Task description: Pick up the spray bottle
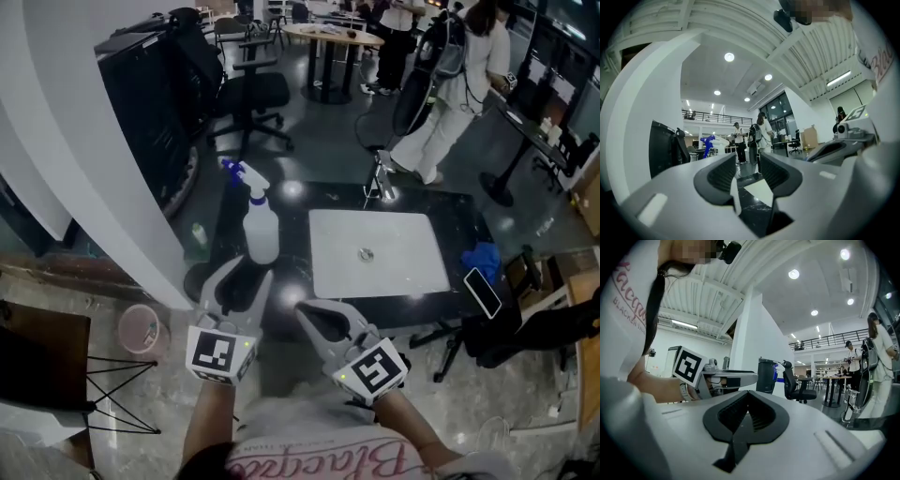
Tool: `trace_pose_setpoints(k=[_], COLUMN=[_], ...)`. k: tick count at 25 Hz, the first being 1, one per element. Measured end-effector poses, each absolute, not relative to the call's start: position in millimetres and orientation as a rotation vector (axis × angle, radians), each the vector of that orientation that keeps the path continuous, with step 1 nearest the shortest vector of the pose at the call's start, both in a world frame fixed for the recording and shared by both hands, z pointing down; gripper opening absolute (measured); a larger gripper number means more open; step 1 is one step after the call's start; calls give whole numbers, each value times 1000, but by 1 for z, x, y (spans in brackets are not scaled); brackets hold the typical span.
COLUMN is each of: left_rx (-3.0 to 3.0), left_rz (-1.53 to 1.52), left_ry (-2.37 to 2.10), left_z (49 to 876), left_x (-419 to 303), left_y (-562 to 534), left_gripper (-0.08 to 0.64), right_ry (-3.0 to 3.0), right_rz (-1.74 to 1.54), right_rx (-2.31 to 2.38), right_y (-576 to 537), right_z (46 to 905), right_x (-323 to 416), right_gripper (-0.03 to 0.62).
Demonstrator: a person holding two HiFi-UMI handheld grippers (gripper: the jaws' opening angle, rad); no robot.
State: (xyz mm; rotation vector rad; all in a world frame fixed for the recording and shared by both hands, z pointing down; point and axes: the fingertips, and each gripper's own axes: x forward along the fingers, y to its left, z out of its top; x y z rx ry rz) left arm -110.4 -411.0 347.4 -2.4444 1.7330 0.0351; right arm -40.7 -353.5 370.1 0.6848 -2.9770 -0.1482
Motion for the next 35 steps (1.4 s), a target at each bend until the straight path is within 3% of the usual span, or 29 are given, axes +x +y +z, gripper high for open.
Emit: trace_pose_setpoints(k=[5,8,17,21,35], left_rx=[-2427,-2444,-2557,-2549,-2580], left_rz=[-52,-113,-216,-184,-104], left_ry=[1779,1805,1734,1719,1614], left_z=[354,364,388,387,365], left_x=[-128,-135,-125,-127,-123], left_y=[-476,-513,-576,-579,-531], left_gripper=[270,302,296,207,207], right_ry=[-2976,-2977,-2960,-2944,-2939], right_rz=[-131,-129,-69,-59,-52], right_rx=[669,669,738,778,834], right_y=[-377,-387,-409,-417,-422], right_z=[371,370,376,378,376], right_x=[-46,-49,-59,-63,-68], right_gripper=[2,2,2,2,2])
